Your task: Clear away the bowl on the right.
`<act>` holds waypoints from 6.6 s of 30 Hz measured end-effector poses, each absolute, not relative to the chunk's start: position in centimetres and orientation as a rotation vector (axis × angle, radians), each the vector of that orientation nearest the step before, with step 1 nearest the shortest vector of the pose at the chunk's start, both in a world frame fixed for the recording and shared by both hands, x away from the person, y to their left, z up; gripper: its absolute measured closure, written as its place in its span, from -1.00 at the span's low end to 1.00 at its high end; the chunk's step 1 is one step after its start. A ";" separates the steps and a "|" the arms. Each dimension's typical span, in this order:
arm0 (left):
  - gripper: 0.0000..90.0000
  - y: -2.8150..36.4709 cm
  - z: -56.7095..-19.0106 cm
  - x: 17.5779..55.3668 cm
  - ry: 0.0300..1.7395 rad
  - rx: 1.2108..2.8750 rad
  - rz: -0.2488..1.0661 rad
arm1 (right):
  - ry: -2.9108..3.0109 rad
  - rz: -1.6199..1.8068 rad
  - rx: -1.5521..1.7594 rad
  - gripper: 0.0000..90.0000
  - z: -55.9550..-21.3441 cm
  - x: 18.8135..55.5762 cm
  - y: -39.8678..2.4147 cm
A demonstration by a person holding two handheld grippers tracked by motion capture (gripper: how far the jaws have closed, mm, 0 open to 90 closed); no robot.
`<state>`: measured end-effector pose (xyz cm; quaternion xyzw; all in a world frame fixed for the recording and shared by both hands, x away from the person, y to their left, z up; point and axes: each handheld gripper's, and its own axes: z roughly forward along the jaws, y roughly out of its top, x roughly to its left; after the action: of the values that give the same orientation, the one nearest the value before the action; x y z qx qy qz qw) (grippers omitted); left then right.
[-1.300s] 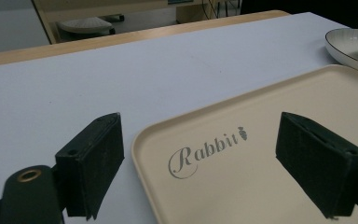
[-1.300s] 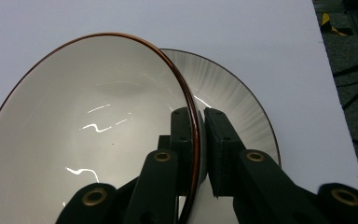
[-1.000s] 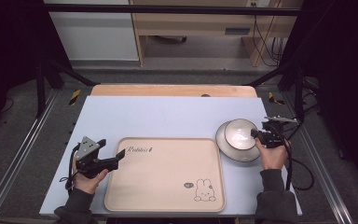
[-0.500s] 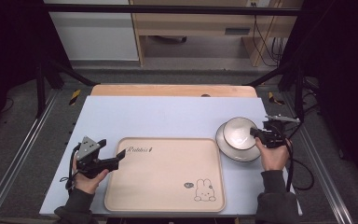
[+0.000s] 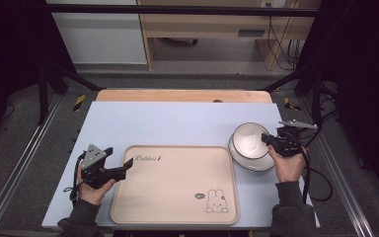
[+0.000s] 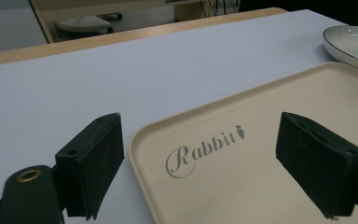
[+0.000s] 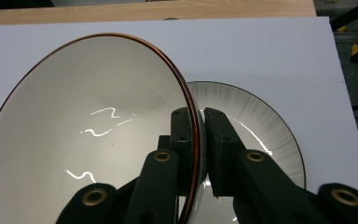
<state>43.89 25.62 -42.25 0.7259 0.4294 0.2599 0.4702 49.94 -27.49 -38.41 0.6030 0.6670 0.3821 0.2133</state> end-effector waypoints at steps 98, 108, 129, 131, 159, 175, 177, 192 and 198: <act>-0.67 25.7 -42.1 43.7 1.042 1.786 0.632 | 2.277 1.212 1.378 0.83 -40.0 48.7 -14.7; -0.67 25.6 -42.2 43.7 1.041 1.790 0.630 | 2.316 1.212 1.378 0.83 -41.0 48.8 -13.6; -0.67 25.6 -42.2 43.7 1.040 1.797 0.630 | 2.398 1.135 1.371 0.83 -43.1 49.1 -11.6; -0.67 25.6 -42.2 43.7 1.040 1.798 0.630 | 2.401 1.135 1.370 0.83 -43.3 49.1 -11.5; -0.67 25.4 -42.4 43.8 1.042 1.808 0.626 | 2.450 1.118 1.384 0.83 -44.7 49.5 -10.8; -0.67 25.4 -42.4 43.8 1.042 1.814 0.624 | 2.435 1.118 1.363 0.77 -44.7 49.6 -10.9; -0.67 25.4 -42.4 43.8 1.042 1.810 0.624 | 2.412 1.138 1.349 0.69 -44.5 49.5 -11.0; -0.67 25.6 -42.2 43.7 1.039 1.804 0.628 | 2.256 1.254 1.247 -0.08 -42.0 48.6 -12.9; -0.68 25.6 -42.3 43.7 1.040 1.803 0.628 | 2.167 1.291 1.222 -0.36 -41.3 48.3 -14.1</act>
<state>43.70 25.57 -42.26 0.7342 0.4235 0.2557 0.4650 48.26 -14.06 -41.27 0.4297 0.7620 0.4541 0.1688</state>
